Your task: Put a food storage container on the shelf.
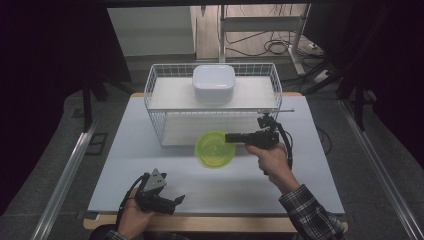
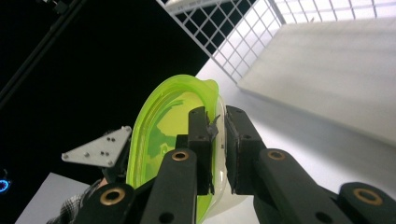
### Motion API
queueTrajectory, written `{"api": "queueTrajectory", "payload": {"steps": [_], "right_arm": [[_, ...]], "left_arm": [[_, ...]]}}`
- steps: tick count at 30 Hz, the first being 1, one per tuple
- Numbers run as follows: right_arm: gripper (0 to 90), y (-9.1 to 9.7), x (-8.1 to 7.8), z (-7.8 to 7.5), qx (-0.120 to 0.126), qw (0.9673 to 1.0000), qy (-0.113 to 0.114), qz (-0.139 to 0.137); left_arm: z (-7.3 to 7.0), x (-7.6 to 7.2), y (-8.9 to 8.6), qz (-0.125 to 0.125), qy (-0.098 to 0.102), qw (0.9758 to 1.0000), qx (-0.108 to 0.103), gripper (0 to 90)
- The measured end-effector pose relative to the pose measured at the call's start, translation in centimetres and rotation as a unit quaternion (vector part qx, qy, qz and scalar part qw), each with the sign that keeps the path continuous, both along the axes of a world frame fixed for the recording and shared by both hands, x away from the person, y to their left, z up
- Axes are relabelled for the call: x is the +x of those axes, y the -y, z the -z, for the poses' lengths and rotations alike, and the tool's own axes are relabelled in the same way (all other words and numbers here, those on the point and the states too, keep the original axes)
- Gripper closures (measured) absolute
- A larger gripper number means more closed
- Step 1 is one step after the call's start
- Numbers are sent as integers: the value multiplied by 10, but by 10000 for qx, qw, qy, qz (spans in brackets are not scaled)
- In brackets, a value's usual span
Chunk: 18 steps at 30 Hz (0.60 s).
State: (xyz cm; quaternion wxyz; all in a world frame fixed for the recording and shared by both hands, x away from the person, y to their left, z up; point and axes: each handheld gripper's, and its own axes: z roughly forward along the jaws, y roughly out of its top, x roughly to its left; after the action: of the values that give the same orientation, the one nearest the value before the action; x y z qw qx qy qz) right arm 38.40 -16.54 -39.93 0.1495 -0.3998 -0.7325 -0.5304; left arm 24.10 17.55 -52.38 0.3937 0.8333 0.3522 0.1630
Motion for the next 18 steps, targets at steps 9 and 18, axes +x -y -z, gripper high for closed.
{"api": "queueTrajectory", "payload": {"steps": [9, 18], "right_arm": [[819, 6, 6, -25, 161, 9997, 117, 171], [818, 11, 14, -48, 321, 9988, 197, 313]], "left_arm": [[1, 0, -1, -17, 3, 10000, -35, 22], [1, 1, -1, -19, 2, 10000, -43, 22]]}}
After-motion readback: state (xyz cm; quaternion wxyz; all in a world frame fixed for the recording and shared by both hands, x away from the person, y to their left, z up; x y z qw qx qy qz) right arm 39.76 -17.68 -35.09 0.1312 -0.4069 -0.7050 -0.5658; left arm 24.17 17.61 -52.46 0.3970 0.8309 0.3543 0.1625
